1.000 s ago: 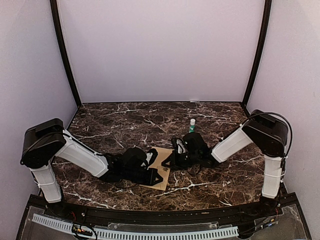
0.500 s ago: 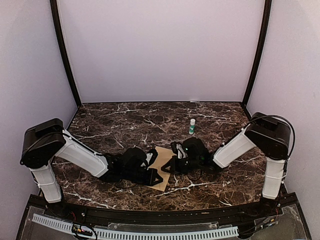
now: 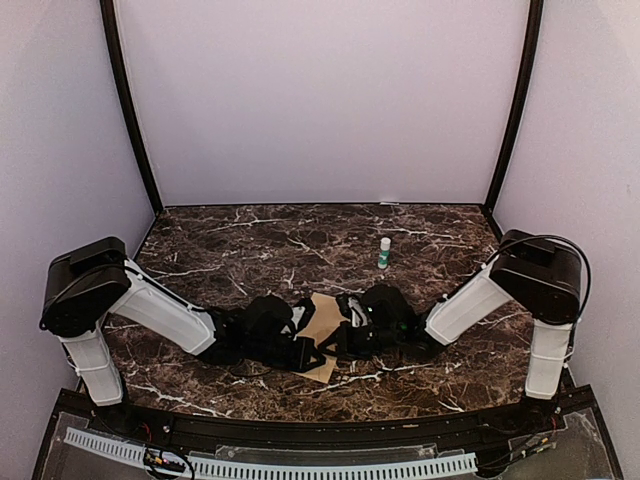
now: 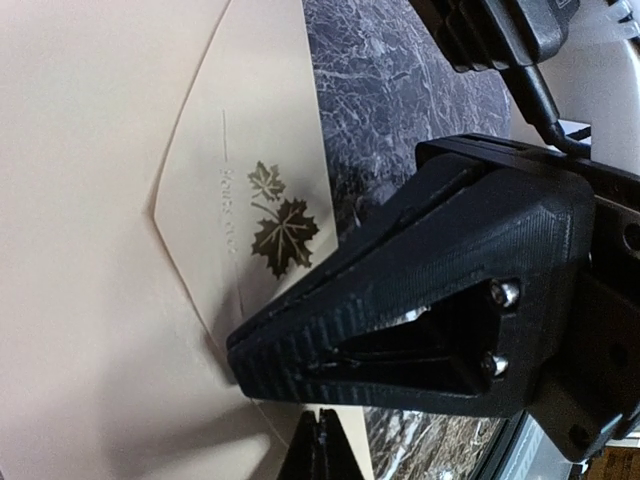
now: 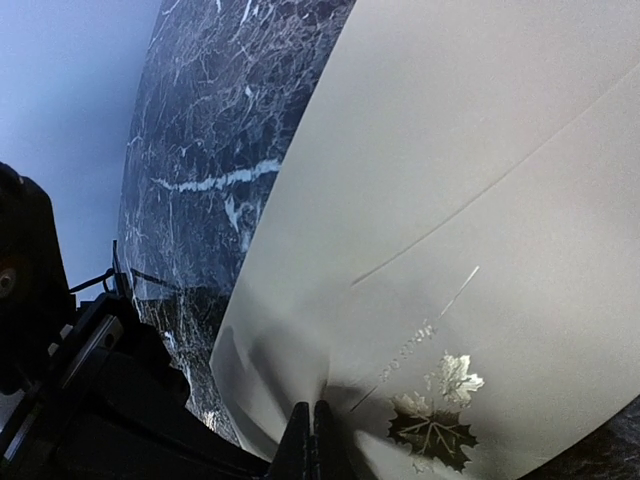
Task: Place the letter into the envelope and seal it
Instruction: Seal the envelope flap on the envelope.
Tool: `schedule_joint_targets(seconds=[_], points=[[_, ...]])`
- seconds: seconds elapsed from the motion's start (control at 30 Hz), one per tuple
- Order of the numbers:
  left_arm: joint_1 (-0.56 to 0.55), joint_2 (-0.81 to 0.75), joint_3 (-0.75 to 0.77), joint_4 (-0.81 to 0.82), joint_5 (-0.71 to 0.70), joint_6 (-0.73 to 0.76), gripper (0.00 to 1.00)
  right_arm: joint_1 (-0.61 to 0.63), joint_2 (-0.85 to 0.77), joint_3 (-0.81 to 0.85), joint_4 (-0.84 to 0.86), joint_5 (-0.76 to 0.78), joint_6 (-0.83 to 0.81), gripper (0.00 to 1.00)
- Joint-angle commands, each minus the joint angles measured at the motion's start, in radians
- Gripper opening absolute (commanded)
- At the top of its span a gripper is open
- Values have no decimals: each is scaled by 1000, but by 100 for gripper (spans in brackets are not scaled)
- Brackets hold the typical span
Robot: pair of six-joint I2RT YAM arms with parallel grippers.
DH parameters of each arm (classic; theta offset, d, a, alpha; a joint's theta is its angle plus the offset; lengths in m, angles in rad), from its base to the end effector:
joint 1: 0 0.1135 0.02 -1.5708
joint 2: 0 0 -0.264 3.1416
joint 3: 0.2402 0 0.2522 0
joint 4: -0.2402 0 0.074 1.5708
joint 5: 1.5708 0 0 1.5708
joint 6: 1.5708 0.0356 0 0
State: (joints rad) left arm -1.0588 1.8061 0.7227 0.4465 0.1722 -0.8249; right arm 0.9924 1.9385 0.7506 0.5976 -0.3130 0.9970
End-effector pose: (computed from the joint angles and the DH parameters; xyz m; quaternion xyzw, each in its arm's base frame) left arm 0.1598 -0.2967 0.1170 0.1423 0.8790 -0.4079 0.2018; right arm 0.1831 0.3005 0.0950 -0.0714 0.8716 0.4649 0.1381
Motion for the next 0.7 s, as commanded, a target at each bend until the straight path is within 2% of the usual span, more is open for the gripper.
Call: schedule_joint_targets(seconds=[0.0,0.67], points=[[-4,1,-52,-145,-12,-1,0,-27,5,-30,-164,34,-12,0],[-4,-4,-66,-136,4,-1,0,-152,36,-32,-210,39,-90,0]])
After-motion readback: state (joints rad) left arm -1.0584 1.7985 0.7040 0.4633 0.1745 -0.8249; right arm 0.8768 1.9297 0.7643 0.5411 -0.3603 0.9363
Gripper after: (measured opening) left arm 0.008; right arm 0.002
